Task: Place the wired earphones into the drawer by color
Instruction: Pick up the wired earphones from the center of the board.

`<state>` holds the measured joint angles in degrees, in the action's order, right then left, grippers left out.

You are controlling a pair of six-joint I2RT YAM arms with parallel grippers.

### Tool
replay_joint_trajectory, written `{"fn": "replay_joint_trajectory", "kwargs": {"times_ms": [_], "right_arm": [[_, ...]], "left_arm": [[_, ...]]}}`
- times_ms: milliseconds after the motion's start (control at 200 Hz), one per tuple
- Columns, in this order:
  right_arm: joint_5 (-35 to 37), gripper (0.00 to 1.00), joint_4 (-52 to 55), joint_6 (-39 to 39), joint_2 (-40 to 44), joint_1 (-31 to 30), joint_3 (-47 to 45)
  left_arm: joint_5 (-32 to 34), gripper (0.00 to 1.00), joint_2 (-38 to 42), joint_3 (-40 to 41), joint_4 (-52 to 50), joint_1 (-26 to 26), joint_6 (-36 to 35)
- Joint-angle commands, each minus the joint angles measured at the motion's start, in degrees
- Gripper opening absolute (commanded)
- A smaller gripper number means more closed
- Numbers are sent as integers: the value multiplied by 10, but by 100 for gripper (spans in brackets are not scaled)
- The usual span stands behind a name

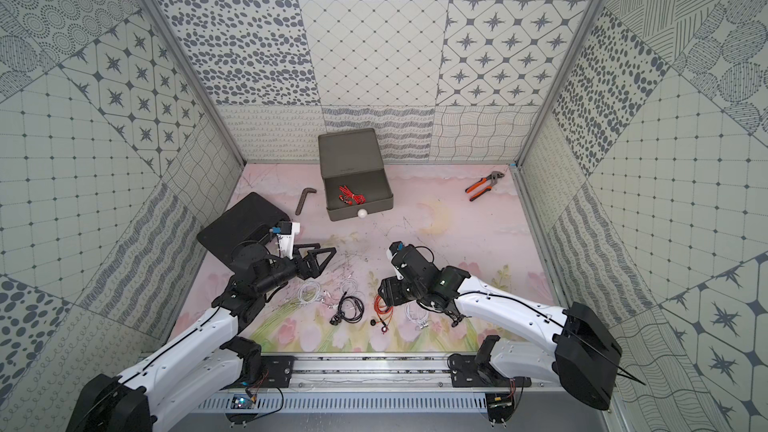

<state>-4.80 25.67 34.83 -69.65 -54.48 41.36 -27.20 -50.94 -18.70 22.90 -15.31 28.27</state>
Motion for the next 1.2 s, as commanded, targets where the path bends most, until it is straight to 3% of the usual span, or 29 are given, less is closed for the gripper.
{"fn": "replay_joint_trajectory", "kwargs": {"times_ms": [0, 555, 1196], "right_arm": [[9, 58, -9, 23, -30, -17, 4], [66, 41, -7, 26, -122, -26, 36], [83, 38, -6, 25, -191, -26, 59]], "left_arm": [[5, 99, 5, -8, 12, -2, -21], [9, 99, 12, -8, 7, -2, -22], [13, 99, 12, -9, 4, -3, -23]]}}
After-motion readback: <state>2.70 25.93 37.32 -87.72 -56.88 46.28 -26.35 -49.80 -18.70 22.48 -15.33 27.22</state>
